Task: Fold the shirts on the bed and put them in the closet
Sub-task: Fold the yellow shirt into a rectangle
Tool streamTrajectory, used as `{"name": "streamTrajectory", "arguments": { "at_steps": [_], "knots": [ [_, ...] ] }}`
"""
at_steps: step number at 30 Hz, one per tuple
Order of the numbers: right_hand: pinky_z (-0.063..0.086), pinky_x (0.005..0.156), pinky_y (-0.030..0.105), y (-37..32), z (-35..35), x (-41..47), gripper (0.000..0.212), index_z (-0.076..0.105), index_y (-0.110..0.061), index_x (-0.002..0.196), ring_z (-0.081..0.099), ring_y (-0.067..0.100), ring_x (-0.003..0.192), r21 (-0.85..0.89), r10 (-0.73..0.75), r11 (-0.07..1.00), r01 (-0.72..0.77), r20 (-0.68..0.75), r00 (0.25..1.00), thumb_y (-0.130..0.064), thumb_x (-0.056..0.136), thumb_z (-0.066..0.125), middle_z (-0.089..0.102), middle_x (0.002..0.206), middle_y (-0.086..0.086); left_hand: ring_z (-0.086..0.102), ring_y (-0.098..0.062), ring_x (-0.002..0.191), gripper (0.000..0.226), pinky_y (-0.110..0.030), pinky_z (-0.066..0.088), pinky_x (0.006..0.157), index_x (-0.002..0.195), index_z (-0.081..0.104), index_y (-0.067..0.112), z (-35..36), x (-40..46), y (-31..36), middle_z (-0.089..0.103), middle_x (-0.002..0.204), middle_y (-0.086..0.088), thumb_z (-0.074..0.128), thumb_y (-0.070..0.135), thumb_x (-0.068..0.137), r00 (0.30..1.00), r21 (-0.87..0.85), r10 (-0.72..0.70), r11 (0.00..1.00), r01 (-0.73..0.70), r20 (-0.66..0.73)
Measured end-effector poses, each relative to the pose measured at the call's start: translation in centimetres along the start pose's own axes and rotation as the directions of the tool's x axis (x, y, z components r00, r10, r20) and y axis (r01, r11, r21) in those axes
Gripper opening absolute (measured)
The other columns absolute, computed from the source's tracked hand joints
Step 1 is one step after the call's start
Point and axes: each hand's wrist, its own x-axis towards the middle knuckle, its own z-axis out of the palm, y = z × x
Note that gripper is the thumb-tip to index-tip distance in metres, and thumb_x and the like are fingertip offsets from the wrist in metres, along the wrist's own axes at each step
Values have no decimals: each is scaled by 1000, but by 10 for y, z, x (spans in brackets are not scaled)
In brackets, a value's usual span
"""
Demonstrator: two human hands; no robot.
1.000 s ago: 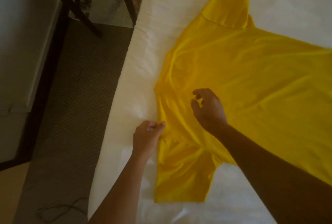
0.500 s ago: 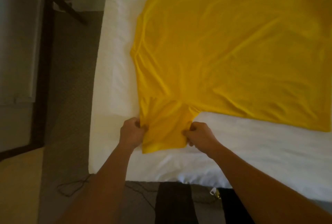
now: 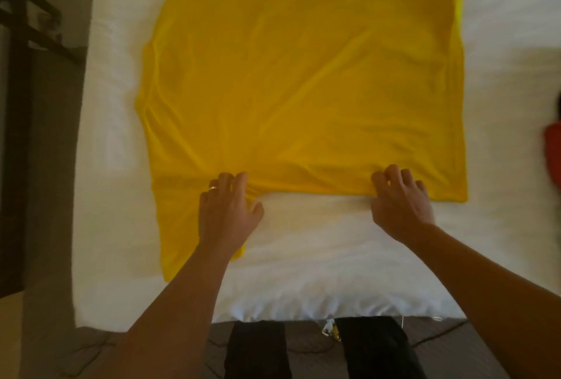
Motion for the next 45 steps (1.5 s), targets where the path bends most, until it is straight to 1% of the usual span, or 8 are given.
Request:
{"name": "streamTrajectory", "arguments": {
  "at_steps": [3, 9, 13, 17, 20, 24, 30, 45],
  "knots": [
    [47, 61, 45, 40, 3, 1, 32, 61, -6, 98, 57, 41, 80, -94, -9, 996, 9, -5, 1000, -8, 69, 74, 55, 94, 22, 60, -40, 93, 51, -45, 48, 70, 109, 61, 16, 3, 13, 19, 57, 104, -13, 84, 34, 68, 993, 139, 80, 986, -92, 91],
    [49, 51, 42, 68, 5, 0, 29, 63, -6, 82, 61, 39, 64, -80, -56, 995, 61, 67, 996, 3, 58, 77, 58, 78, 18, 62, -38, 62, 38, -40, 46, 42, 91, 66, 13, 10, 14, 11, 57, 87, -15, 82, -5, 61, 982, 206, 165, 962, -182, 95],
    [53, 69, 44, 75, -2, -5, 31, 65, -12, 103, 63, 38, 92, -96, 9, 995, 16, 251, 968, -11, 73, 75, 62, 102, 14, 63, -40, 62, 38, -40, 46, 40, 91, 66, 12, 3, 12, 16, 56, 88, -17, 80, -7, 61, 984, 225, 107, 964, -138, 143],
    [50, 86, 40, 76, -10, 0, 32, 55, -18, 123, 56, 31, 116, -62, 26, 998, -9, 277, 961, -19, 91, 59, 56, 123, 7, 64, -42, 91, 34, -48, 51, 60, 116, 61, 15, -7, 15, 20, 53, 111, -15, 61, 0, 85, 972, 251, 5, 966, -65, 234],
    [49, 88, 39, 80, -23, 12, 31, 54, -17, 124, 58, 30, 117, -22, 38, 999, -32, 328, 944, -17, 94, 53, 58, 124, 6, 64, -37, 103, 36, -46, 50, 71, 128, 52, 17, -20, 23, 19, 52, 120, -12, 50, 5, 94, 967, 284, -52, 959, -21, 249],
    [50, 89, 39, 88, -44, 40, 25, 58, -16, 116, 61, 31, 112, 25, 76, 996, -88, 312, 947, -14, 93, 50, 63, 117, 7, 63, -32, 115, 25, -42, 51, 86, 116, 60, 20, -42, 55, 15, 62, 120, -8, 45, 11, 98, 947, 297, -75, 955, -22, 313],
    [44, 91, 41, 96, -65, 101, 19, 62, -16, 105, 61, 34, 110, 88, 155, 980, -177, 215, 964, -14, 88, 55, 65, 111, 9, 64, -38, 106, 18, -43, 50, 77, 91, 71, 15, -66, 132, 19, 67, 110, -17, 57, 4, 87, 963, 84, -41, 996, 19, 268],
    [37, 93, 48, 120, -63, 233, 23, 67, -9, 107, 50, 40, 116, 205, 289, 938, -280, -17, 957, -10, 86, 56, 62, 114, 17, 60, -45, 103, 21, -48, 45, 84, 103, 73, 18, -77, 281, 40, 56, 115, -20, 55, 26, 94, 994, 49, -107, 993, 106, 17]
  ]
}}
